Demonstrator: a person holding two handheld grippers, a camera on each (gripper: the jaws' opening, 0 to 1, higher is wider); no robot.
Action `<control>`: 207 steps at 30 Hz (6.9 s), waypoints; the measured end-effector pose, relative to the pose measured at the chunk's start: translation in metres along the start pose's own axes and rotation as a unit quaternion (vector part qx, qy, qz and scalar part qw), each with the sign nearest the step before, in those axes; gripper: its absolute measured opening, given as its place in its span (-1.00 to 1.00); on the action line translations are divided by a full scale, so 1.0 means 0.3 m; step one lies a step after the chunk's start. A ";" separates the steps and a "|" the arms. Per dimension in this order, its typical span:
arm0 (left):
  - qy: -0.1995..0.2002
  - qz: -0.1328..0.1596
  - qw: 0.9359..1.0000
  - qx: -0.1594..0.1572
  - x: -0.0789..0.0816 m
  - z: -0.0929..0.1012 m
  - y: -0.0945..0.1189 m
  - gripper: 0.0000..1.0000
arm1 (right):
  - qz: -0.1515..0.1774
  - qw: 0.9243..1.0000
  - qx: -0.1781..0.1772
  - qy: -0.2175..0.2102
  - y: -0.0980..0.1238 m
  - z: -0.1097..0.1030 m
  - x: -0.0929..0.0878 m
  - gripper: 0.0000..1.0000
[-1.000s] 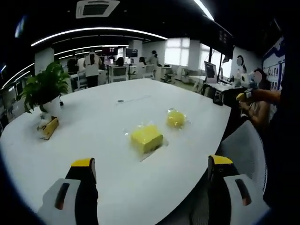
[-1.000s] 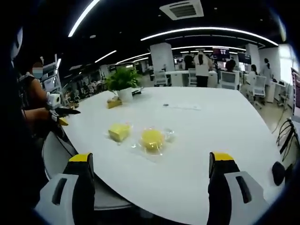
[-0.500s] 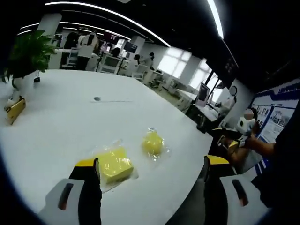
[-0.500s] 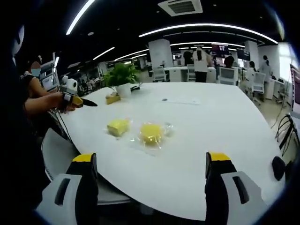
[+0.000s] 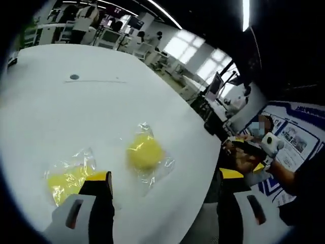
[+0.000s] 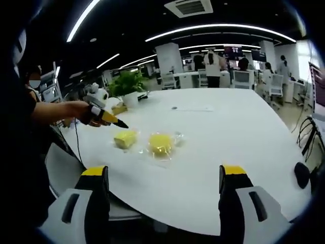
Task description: Compare the silicone blocks by pressing each to a similar depth, holding the contact briefly, and releasing to observe deformation and rebound differences across the visible hardness samples.
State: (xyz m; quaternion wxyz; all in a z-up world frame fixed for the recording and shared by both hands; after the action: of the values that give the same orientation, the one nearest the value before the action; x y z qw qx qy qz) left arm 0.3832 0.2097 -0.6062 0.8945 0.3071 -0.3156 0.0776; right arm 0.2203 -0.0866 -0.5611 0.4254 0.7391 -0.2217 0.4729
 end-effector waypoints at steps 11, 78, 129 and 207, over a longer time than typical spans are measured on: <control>0.083 0.005 0.996 0.023 0.033 -0.088 -0.161 0.59 | -0.007 1.000 -0.015 -0.008 0.026 0.028 -0.018 0.60; 0.121 0.060 0.986 -0.094 0.053 0.024 -0.223 -1.00 | -0.010 1.000 0.011 -0.014 0.024 -0.030 0.009 0.30; 0.014 0.220 0.961 -0.168 0.298 0.370 0.509 -1.00 | 0.158 0.960 0.225 0.056 -0.281 -0.357 0.300 0.47; 0.081 0.256 0.935 -0.231 0.187 0.374 0.520 -1.00 | 0.145 0.904 0.401 -0.035 -0.540 -0.563 0.477 -0.48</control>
State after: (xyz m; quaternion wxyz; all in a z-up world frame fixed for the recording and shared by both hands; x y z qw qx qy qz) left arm 0.3176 0.2643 -0.4251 0.9131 -0.0063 -0.3194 0.2534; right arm 0.3173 0.1531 -0.4697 0.0111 0.8231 -0.1330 0.5520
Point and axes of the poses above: the point that each gripper's makers call its tool centre point, and the gripper's own axes: y roughly backward along the fingers, z roughly to its right, x roughly out of its top, the point moved 7 cm from there along y, roughly backward along the fingers
